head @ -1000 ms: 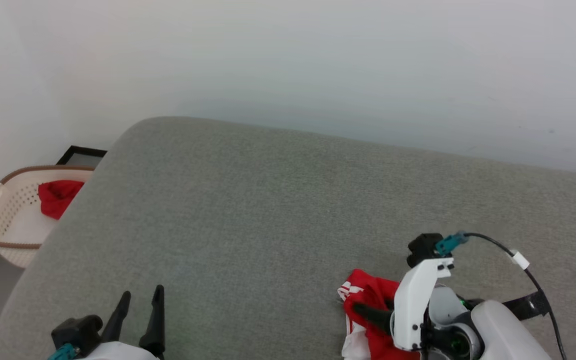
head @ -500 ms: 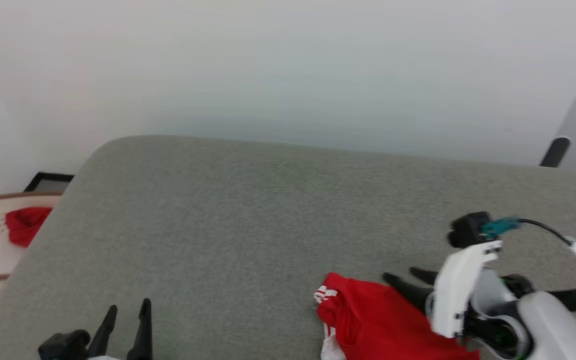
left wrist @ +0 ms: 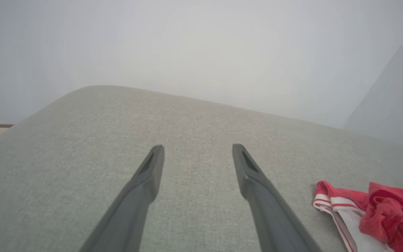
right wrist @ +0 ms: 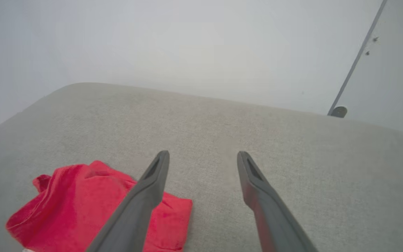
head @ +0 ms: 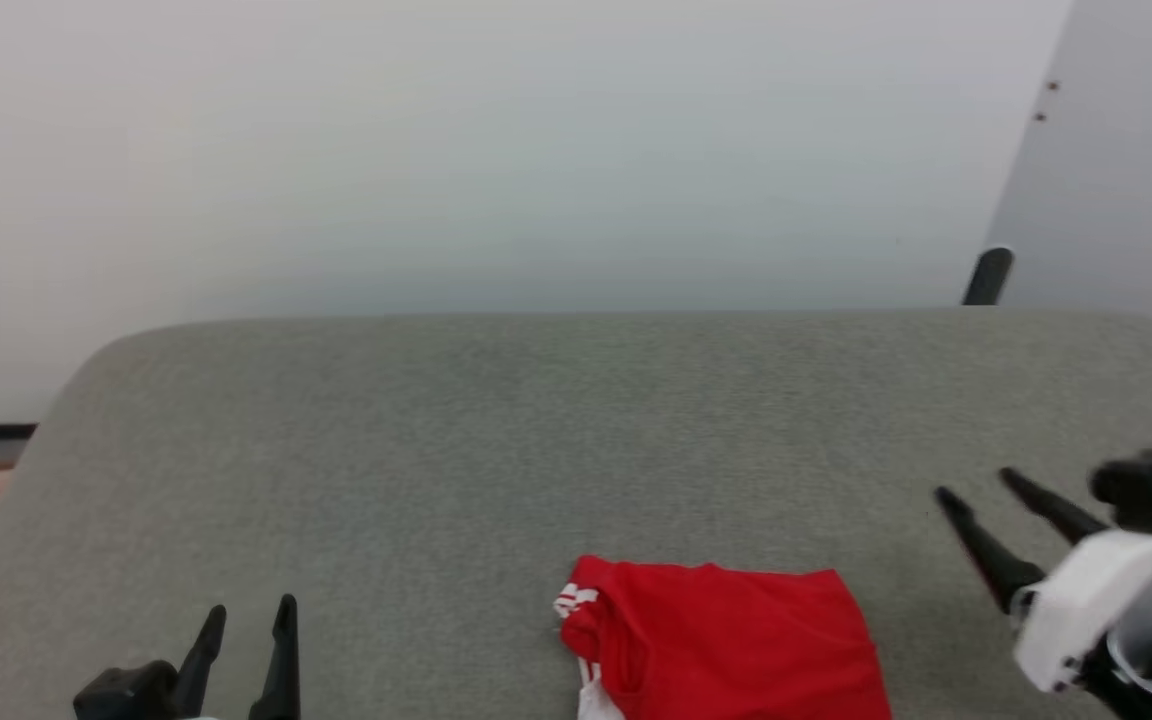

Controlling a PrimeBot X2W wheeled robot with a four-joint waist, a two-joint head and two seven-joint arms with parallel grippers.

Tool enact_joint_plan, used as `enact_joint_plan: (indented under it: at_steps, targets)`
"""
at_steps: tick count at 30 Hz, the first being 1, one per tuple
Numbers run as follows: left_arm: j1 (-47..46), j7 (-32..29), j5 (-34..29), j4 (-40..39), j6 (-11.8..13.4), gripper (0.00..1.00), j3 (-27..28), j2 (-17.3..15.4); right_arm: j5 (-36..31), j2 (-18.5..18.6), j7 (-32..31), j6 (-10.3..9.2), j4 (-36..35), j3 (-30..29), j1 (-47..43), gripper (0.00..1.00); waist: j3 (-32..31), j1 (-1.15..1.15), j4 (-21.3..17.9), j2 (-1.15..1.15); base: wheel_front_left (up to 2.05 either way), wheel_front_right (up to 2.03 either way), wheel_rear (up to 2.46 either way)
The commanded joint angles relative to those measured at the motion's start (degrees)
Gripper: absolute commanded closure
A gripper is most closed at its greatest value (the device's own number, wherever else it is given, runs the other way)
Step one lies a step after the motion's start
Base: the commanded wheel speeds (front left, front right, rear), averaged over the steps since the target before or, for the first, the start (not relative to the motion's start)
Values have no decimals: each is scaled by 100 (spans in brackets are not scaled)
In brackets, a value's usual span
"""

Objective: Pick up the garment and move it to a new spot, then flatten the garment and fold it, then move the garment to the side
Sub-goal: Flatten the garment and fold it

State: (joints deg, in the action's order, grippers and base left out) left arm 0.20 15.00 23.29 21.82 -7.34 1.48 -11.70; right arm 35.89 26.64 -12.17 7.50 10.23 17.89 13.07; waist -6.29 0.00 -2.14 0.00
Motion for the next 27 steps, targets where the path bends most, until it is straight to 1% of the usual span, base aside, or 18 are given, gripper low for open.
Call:
enact_joint_plan:
  at_steps: [1, 6, 11, 19, 27]
  targets:
    - [81, 18, -86, -38, -17, 0, 13, 3, -103, 96, 273, -2, 50, -70, -123, 0, -37, 0, -183, 0, 0, 0, 0]
    - [139, 18, -214, -126, -14, 0, 80, 12, -536, 242, 1258, -2, 308, -350, -372, 0, -60, 0, -334, 0, 0, 0, 0]
    - [210, 18, -338, -186, -14, 0, 126, -3, -752, 189, 1794, -3, 593, -633, -618, 0, -74, 0, -398, 0, 0, 0, 0]
    - [240, 18, -455, -198, -14, 0, 195, -2, -899, 91, 2163, -3, 816, -861, -883, 0, -106, 0, -387, 0, 0, 0, 0]
    - [222, 18, -471, -232, -14, 0, 164, -4, -988, 62, 2137, -3, 852, -895, -972, 0, -121, 0, -355, 0, 0, 0, 0]
